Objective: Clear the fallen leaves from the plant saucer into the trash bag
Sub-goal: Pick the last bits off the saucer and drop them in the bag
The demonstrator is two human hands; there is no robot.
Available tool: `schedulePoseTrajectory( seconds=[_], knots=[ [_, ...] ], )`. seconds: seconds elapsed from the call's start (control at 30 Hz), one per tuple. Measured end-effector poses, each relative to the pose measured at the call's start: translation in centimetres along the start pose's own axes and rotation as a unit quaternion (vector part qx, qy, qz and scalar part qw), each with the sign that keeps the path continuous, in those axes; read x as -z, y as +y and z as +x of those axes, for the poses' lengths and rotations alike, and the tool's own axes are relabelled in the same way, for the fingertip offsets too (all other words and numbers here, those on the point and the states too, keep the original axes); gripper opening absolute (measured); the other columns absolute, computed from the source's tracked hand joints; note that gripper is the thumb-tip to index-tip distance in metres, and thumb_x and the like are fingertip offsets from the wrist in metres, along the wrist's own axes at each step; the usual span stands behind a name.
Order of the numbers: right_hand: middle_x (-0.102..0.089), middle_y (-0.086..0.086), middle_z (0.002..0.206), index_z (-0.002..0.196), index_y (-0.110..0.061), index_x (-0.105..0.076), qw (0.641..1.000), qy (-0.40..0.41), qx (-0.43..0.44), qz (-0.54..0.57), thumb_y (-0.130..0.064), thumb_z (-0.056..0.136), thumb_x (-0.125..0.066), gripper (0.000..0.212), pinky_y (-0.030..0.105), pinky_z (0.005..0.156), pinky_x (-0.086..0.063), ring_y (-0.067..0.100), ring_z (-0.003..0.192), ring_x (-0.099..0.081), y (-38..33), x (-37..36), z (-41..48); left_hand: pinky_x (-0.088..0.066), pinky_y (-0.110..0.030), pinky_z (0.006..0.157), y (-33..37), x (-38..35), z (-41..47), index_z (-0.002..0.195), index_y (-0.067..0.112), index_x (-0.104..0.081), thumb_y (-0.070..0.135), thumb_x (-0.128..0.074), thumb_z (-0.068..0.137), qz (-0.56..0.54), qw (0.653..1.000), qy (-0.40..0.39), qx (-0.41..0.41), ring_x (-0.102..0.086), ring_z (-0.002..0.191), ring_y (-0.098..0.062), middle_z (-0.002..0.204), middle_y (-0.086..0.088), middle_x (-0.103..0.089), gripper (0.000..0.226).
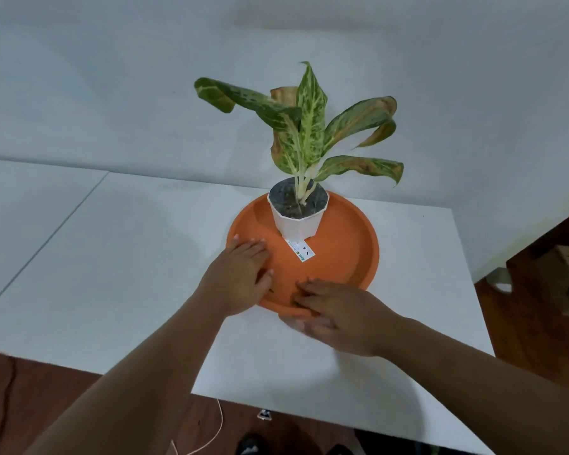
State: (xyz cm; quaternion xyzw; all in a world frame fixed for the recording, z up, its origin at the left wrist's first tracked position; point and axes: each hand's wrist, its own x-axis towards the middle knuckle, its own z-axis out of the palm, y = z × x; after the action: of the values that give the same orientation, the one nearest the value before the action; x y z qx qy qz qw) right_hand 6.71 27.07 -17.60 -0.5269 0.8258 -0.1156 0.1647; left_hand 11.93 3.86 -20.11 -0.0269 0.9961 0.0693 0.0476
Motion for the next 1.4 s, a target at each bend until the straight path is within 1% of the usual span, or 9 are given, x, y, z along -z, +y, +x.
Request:
schedulePoseTrajectory(
  seconds=[0.13,0.3,0.43,0.6,0.73,0.83,1.1,1.23,1.4],
  knots=[
    [-0.063,-0.012,0.114,0.113,-0.030,-0.056,0.994,0.012,-0.017,0.112,-0.057,0.093,-0.039,0.038,0.028,0.091,-0.049,0.006,0.103,-0.058,-0.9,0.3,0.1,-0.022,-0.035,0.120,0.2,0.6,-0.2,0.143,0.019,-0.048,0.050,-0.028,0.095,-0.052,0.998,-0.004,-0.028,-0.035,0.144,-0.018,0.155,0.000,-0.040,0.061],
    [-0.047,0.000,0.140,0.135,-0.021,-0.047,0.992,0.019,-0.122,-0.003,-0.062,0.086,-0.043,0.065,0.033,0.109,-0.038,0.017,0.130,-0.044,0.6,0.7,0.0,-0.020,-0.036,0.120,0.4,0.8,-0.6,0.150,0.021,-0.036,0.075,-0.024,0.087,0.003,0.989,-0.060,-0.135,-0.021,0.149,-0.016,0.160,0.001,-0.029,0.084],
    [-0.063,-0.003,0.102,0.106,-0.019,-0.059,0.992,0.009,-0.109,0.065,-0.062,0.082,-0.035,0.055,0.036,0.086,-0.049,0.015,0.094,-0.057,-2.6,0.8,0.1,-0.025,-0.037,0.117,-0.6,0.4,-1.2,0.146,0.014,-0.043,0.078,-0.005,0.083,0.021,0.977,-0.036,-0.207,-0.031,0.146,-0.022,0.156,-0.006,-0.037,0.098],
    [-0.065,-0.005,0.101,0.114,-0.022,-0.061,0.988,0.025,-0.114,0.098,-0.039,0.089,-0.048,0.033,0.031,0.081,-0.049,0.010,0.089,-0.057,-3.1,0.1,0.2,-0.052,-0.035,0.096,-0.6,-0.2,-1.7,0.117,0.010,-0.071,0.061,-0.011,0.099,0.037,0.953,0.021,-0.300,-0.065,0.116,-0.020,0.123,-0.007,-0.070,0.081],
    [-0.054,0.000,0.096,0.111,-0.019,-0.064,0.992,0.010,-0.122,0.030,-0.034,0.096,-0.043,0.030,0.028,0.085,-0.037,0.013,0.088,-0.045,-2.6,-1.1,0.9,-0.057,-0.031,0.081,-1.0,-0.7,-2.0,0.100,0.012,-0.077,0.051,-0.033,0.098,0.037,0.937,0.071,-0.339,-0.072,0.092,-0.019,0.101,-0.004,-0.077,0.059],
    [-0.048,-0.003,0.091,0.103,-0.017,-0.065,0.992,-0.003,-0.126,0.025,-0.028,0.098,-0.042,0.026,0.025,0.084,-0.028,0.011,0.084,-0.038,-2.5,-1.1,0.9,-0.057,-0.037,0.071,-0.5,-0.7,-2.3,0.101,0.014,-0.071,0.045,-0.042,0.097,-0.023,0.942,0.034,-0.334,-0.065,0.082,-0.021,0.094,-0.001,-0.073,0.043],
    [-0.062,-0.004,0.091,0.099,-0.013,-0.070,0.980,-0.047,-0.143,0.129,-0.019,0.089,-0.060,0.016,0.028,0.079,-0.045,0.014,0.088,-0.056,-1.8,1.4,1.9,-0.044,-0.022,0.073,0.8,1.4,-2.5,0.097,0.019,-0.073,0.043,-0.066,0.086,-0.145,0.967,-0.063,-0.199,-0.057,0.081,-0.006,0.087,0.010,-0.067,0.027],
    [-0.065,-0.011,0.084,0.098,-0.016,-0.074,0.971,-0.048,-0.183,0.144,-0.015,0.086,-0.064,0.016,0.007,0.063,-0.039,0.004,0.076,-0.054,-0.7,2.1,2.8,-0.037,-0.007,0.060,1.3,2.7,-2.3,0.087,0.019,-0.073,0.026,-0.083,0.073,-0.222,0.963,-0.109,-0.103,-0.057,0.067,0.009,0.071,0.018,-0.062,0.019],
    [-0.064,-0.007,0.084,0.097,-0.010,-0.075,0.950,0.023,-0.227,0.216,-0.009,0.085,-0.064,0.016,0.006,0.060,-0.038,0.004,0.075,-0.055,0.1,1.6,3.5,-0.053,-0.024,0.070,1.9,3.4,-2.1,0.096,0.014,-0.070,0.009,-0.086,0.066,-0.318,0.937,-0.145,-0.009,-0.072,0.072,-0.009,0.080,0.006,-0.072,0.035]
  ],
)
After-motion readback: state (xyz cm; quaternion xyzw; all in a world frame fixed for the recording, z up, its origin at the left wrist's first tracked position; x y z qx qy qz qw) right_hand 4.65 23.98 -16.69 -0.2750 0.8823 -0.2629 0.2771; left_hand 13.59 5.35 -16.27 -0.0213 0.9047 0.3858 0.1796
